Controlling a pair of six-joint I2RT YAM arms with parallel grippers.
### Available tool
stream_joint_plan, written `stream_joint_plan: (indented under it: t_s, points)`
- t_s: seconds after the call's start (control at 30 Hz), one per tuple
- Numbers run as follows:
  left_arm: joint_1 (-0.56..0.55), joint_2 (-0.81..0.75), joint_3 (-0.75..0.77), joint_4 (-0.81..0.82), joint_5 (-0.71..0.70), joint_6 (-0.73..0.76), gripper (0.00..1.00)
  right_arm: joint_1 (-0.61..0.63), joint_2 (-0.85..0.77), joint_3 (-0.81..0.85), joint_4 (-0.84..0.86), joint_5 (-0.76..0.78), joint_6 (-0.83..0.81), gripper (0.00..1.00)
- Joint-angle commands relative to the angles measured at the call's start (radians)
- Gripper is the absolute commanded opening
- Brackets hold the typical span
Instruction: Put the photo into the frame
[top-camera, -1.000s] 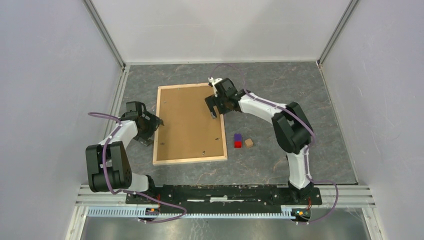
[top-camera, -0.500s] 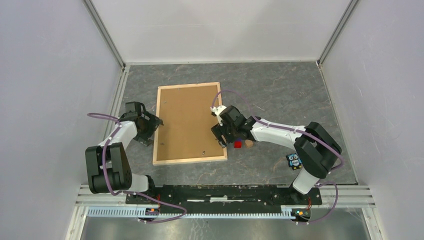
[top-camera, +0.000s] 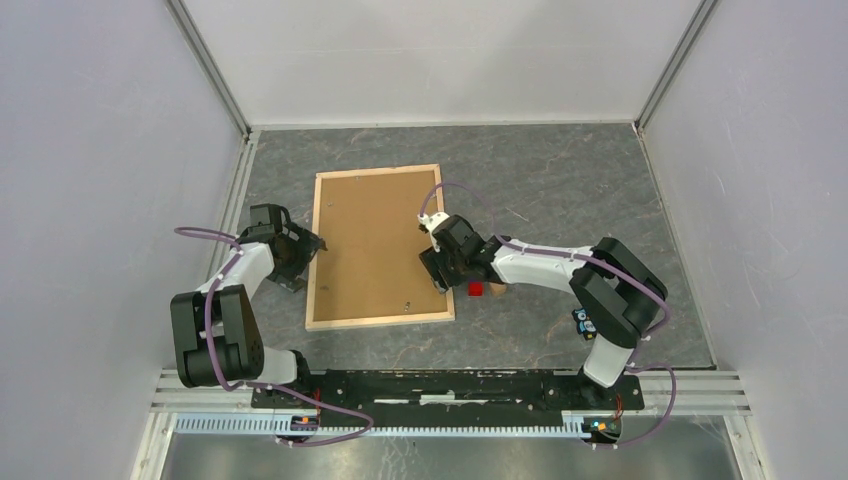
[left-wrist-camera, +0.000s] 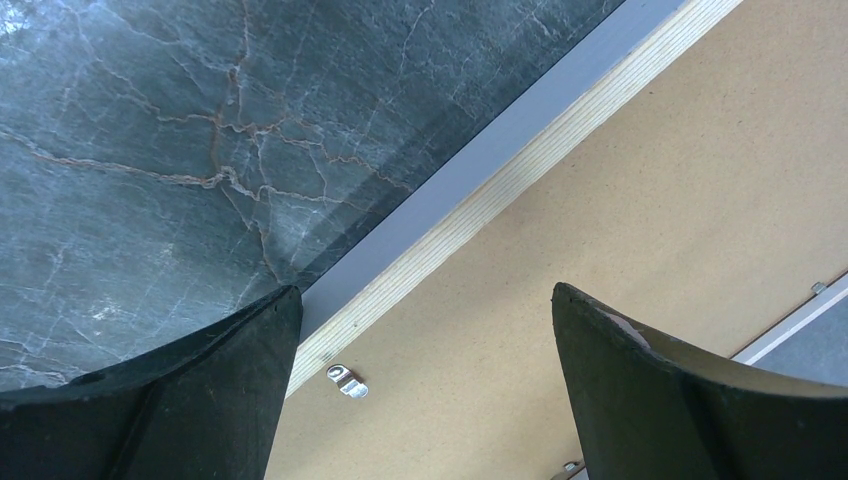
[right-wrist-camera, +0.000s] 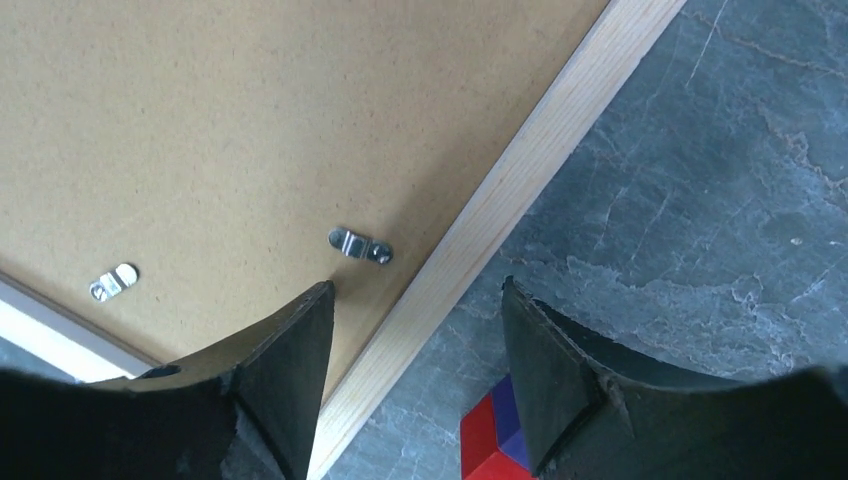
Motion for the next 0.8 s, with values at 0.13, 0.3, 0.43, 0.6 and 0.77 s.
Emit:
stream_joint_plan:
  t_s: [0.13, 0.3, 0.43, 0.6, 0.77]
  points:
    - [0.002, -0.016, -0.009, 0.039, 0.031, -0.042, 1.00, 0.021, 0.056, 0.069, 0.019, 0.062, 0.020, 0.64]
    - [0.003, -0.016, -0.010, 0.044, 0.037, -0.043, 1.00, 0.027, 0.081, 0.077, 0.014, 0.087, 0.053, 0.56]
    - [0.002, -0.015, -0.013, 0.050, 0.046, -0.045, 1.00, 0.032, 0.099, 0.083, 0.011, 0.104, 0.083, 0.47]
    - [0.002, -0.012, -0.014, 0.053, 0.052, -0.046, 1.00, 0.044, 0.108, 0.091, 0.013, 0.119, 0.101, 0.52]
    - [0.002, -0.013, -0.015, 0.054, 0.055, -0.048, 1.00, 0.049, 0.118, 0.101, 0.005, 0.126, 0.117, 0.53]
